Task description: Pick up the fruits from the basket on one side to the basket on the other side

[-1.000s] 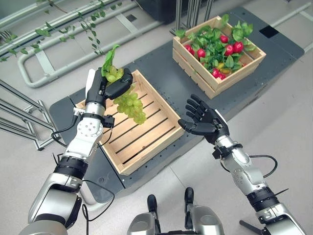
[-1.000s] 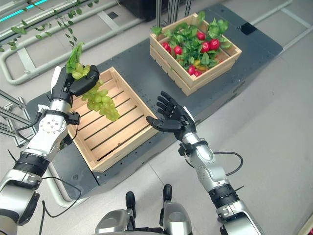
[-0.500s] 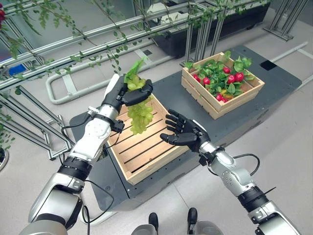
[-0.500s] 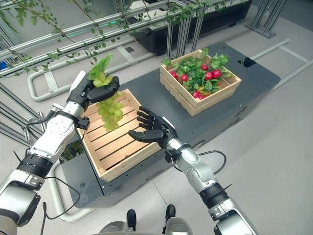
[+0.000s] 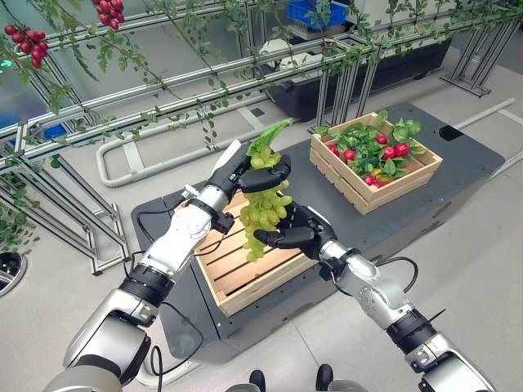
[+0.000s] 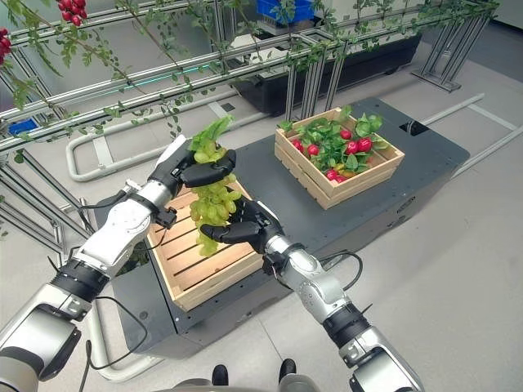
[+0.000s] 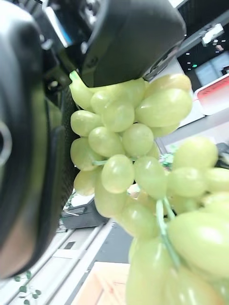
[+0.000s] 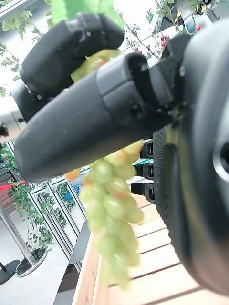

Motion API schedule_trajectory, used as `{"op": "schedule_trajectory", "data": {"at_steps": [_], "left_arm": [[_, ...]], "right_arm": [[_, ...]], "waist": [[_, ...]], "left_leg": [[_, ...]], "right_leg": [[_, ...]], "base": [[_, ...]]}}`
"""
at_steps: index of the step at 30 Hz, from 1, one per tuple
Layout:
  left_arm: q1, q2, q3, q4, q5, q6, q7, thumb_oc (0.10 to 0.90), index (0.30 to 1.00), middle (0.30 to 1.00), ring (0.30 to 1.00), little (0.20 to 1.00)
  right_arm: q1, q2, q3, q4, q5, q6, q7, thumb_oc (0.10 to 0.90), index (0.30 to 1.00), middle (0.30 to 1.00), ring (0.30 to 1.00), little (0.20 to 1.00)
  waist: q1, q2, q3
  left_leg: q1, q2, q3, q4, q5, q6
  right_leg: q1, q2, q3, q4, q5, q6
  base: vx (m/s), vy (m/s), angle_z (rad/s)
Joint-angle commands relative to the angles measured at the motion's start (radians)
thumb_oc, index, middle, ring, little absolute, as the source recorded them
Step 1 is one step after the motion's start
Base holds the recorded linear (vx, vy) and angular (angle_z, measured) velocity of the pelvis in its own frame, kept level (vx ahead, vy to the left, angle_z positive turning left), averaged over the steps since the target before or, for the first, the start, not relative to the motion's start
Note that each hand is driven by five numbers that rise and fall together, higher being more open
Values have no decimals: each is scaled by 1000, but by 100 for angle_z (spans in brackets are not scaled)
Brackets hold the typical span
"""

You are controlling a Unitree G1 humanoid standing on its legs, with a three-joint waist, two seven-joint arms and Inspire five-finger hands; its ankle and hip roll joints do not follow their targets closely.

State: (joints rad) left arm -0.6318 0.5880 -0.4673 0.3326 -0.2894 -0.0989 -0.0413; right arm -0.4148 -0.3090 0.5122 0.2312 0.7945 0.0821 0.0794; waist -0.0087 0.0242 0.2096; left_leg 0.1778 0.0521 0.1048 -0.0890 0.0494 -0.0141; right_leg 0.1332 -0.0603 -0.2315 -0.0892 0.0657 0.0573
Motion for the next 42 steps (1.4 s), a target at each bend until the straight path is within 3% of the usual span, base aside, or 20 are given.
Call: {"op": "schedule_trajectory", "data": {"at_steps": [1, 10, 21, 23, 24, 25, 38, 39, 40, 42], "left_arm": [[-121, -51, -2, -8, -34, -68, 0, 400, 300, 300, 300, 300], [-102, -89, -18, -37, -55, -23, -22, 400, 300, 300, 300, 300], [-84, -134, -14, -68, -144, -23, -66, 400, 300, 300, 300, 300], [-83, -145, -16, -85, -152, -9, -55, 400, 300, 300, 300, 300], [-88, -153, -19, -80, -148, -10, -53, 400, 300, 300, 300, 300], [-92, -158, -22, -77, -134, -9, -44, 400, 300, 300, 300, 300], [-78, -158, 14, -33, -136, 6, 1, 400, 300, 300, 300, 300], [-76, -158, 18, -30, -132, 10, 16, 566, 549, 549, 549, 549], [-74, -159, 21, -22, -123, 13, 25, 800, 900, 900, 900, 900], [-68, -157, 29, -16, -110, 17, 31, 800, 900, 900, 900, 900]], "right_arm": [[-140, 99, 14, 8, 73, -92, -22, 800, 900, 900, 900, 900], [-167, 125, 8, 7, 79, -126, -68, 800, 900, 900, 900, 900], [-172, 144, 6, 31, 141, -141, -46, 800, 900, 900, 900, 900], [-169, 155, 5, 29, 164, -176, -34, 682, 724, 724, 724, 724], [-178, 170, 5, 40, 163, -198, -48, 455, 382, 382, 382, 382], [-185, 179, 5, 47, 171, -222, -47, 400, 300, 300, 300, 300], [-165, 182, -39, -6, 222, -289, -19, 400, 300, 300, 300, 300], [-161, 181, -42, -6, 224, -294, -18, 400, 300, 300, 300, 300], [-156, 181, -44, -6, 225, -304, -20, 400, 300, 300, 300, 300], [-150, 178, -55, -10, 224, -309, -21, 400, 300, 300, 300, 300]], "waist": [[20, -1, -146], [28, -6, -150], [34, -14, -158], [36, -16, -159], [36, -16, -158], [37, -17, -159], [31, -15, -161], [31, -16, -162], [31, -17, -162], [29, -18, -162]], "left_leg": [[-10, -19, -26, 2, -94, -13], [-13, -18, -29, 2, -94, -10], [-16, -16, -36, 2, -94, -8], [-17, -15, -38, 2, -95, -8], [-16, -16, -40, 2, -94, -7], [-15, -16, -39, 2, -94, -6], [-13, -15, -37, 2, -101, 0], [-12, -15, -36, 2, -101, 0], [-12, -15, -36, 2, -102, 0], [-12, -14, -34, 2, -101, 1]], "right_leg": [[85, -44, -32, 2, -106, 5], [81, -43, -31, 2, -104, 5], [79, -42, -32, 2, -104, 4], [78, -41, -32, 2, -104, 3], [79, -41, -31, 2, -103, 3], [78, -41, -30, 2, -103, 3], [78, -46, -23, 2, -107, 7], [78, -46, -22, 2, -106, 7], [78, -46, -23, 2, -106, 8], [76, -46, -21, 2, -106, 8]], "base": [[0, 0, 0], [0, 0, 0], [5, 0, 0], [0, 0, 0], [0, 0, 0], [0, 0, 0], [0, 0, 0], [0, 0, 0], [0, 0, 0], [0, 0, 0]]}}
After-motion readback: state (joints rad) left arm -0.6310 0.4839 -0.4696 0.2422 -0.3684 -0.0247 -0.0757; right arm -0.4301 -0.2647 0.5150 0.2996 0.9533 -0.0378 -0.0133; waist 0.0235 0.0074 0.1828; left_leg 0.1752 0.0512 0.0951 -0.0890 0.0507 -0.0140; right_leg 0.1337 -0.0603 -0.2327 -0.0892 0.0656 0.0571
